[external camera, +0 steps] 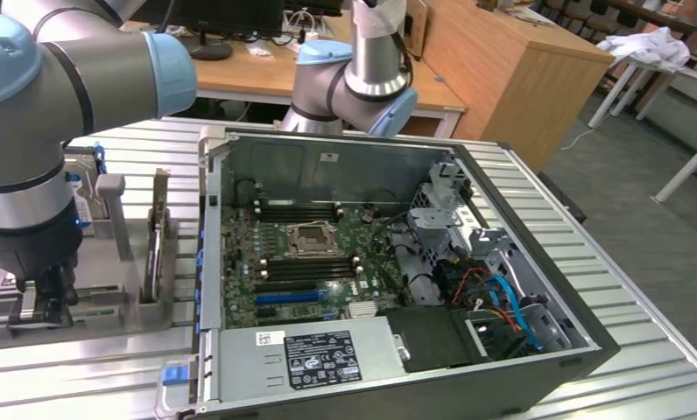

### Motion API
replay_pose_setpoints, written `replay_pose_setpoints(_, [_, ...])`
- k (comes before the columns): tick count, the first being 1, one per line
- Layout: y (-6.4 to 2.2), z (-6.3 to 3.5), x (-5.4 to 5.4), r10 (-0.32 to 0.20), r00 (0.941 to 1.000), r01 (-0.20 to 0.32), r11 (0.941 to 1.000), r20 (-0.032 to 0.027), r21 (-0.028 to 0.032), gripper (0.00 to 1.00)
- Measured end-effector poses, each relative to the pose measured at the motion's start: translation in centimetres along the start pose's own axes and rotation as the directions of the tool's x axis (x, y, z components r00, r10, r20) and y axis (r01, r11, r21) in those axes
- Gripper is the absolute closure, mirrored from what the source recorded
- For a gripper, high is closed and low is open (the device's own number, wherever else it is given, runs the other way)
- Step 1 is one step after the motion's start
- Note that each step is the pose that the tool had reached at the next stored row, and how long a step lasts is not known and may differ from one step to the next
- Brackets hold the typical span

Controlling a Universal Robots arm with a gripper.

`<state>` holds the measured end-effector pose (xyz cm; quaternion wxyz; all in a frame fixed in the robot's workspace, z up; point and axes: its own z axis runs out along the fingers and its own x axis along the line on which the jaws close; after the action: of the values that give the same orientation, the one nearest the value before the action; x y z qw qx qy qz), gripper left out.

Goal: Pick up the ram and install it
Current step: 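Pick up the ram and move it above insertion slot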

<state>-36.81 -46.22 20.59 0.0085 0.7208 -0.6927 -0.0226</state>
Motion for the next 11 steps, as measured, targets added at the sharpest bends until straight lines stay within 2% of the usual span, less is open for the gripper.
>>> replay_pose_setpoints(11, [-0.03,0.00,0.00,0.000,1.0000,0.000,1.0000,0.0000,-0.0001,0.64])
